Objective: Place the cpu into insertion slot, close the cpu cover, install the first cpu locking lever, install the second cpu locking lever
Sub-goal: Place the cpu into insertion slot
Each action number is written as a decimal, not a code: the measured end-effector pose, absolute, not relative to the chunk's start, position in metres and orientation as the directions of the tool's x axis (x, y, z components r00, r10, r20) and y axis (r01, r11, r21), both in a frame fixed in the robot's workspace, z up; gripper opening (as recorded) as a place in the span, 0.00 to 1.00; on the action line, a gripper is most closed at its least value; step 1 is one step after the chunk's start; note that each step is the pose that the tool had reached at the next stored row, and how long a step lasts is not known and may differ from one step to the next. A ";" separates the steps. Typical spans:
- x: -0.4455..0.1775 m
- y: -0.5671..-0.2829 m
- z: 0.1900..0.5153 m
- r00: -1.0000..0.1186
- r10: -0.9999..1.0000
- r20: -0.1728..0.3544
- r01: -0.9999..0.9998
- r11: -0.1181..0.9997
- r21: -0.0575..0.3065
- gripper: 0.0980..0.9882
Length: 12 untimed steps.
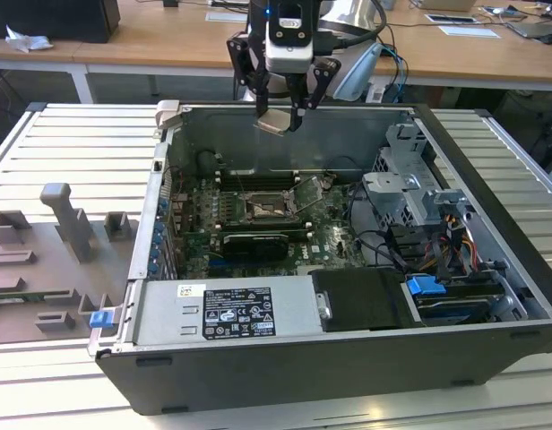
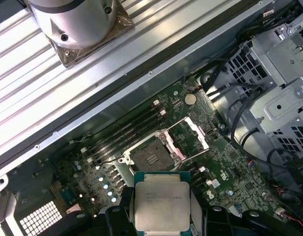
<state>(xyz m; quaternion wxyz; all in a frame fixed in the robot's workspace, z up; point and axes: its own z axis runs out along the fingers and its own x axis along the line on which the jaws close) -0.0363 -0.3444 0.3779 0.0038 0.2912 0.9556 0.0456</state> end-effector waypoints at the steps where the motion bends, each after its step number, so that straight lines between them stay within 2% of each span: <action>1: -0.036 -0.344 0.378 -0.827 0.561 0.019 0.561 0.823 0.089 0.50; 12: -0.036 -0.344 0.378 -0.798 0.603 0.019 0.602 0.794 0.089 0.50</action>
